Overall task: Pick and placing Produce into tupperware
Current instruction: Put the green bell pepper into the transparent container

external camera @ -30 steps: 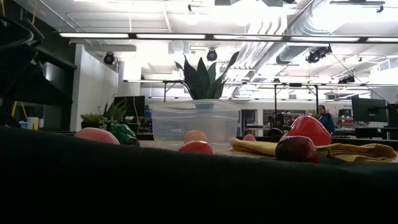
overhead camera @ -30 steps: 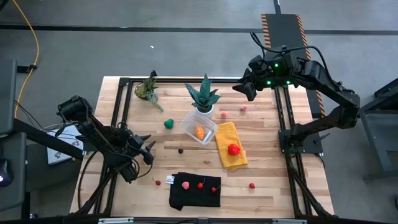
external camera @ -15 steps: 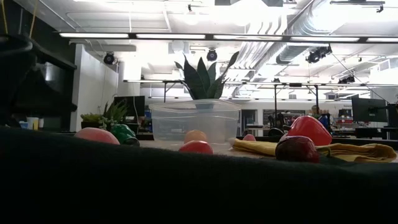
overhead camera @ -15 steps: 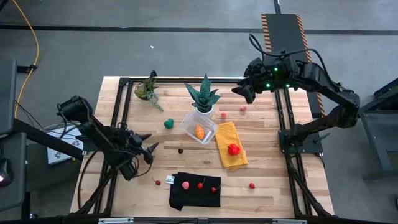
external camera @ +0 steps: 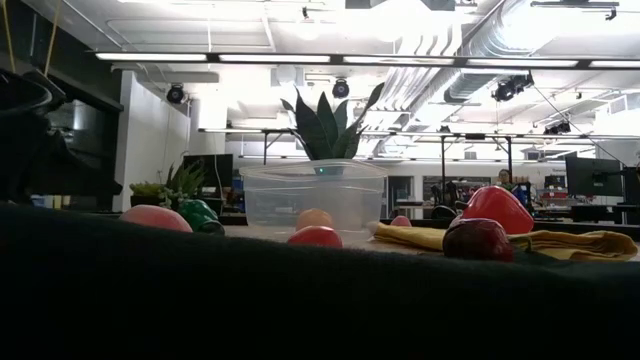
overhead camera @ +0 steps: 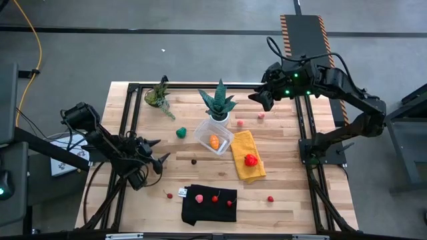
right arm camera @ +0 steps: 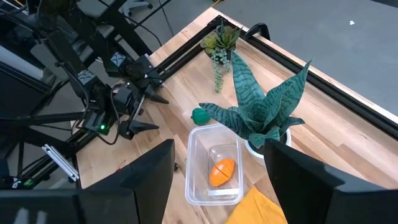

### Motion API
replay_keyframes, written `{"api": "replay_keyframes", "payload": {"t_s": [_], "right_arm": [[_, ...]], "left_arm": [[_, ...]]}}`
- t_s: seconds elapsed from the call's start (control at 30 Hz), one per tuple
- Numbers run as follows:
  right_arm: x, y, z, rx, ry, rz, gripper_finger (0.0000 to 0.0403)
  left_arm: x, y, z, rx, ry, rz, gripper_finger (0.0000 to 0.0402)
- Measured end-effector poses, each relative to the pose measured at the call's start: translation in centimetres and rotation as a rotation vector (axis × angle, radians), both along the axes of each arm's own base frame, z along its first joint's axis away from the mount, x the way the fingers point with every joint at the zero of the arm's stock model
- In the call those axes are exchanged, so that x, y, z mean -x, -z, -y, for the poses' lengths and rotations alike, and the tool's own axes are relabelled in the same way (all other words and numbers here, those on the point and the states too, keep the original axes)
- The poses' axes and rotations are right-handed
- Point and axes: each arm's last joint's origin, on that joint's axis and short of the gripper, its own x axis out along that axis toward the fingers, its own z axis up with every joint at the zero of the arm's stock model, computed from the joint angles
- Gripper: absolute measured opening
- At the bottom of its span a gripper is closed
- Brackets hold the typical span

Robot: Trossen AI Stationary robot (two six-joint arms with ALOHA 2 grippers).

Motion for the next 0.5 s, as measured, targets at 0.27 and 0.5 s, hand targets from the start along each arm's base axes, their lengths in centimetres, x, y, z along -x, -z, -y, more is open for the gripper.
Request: {"api": "replay_keyframes", "payload": {"t_s": [0.27,0.5], "right_arm": [[0.0,0.0,0.1,0.015,0.022,-0.005,0.0238],[0.0,0.0,0.1,0.015,0.022,-0.005,0.0238]], "left_arm": [[-0.7,-0.1,-1.1,-0.054,-0.078,-0.029,0.0359],[-1.5,-0.1,-2.8,-0.057,-0.221,-0.024,0.0369]]}}
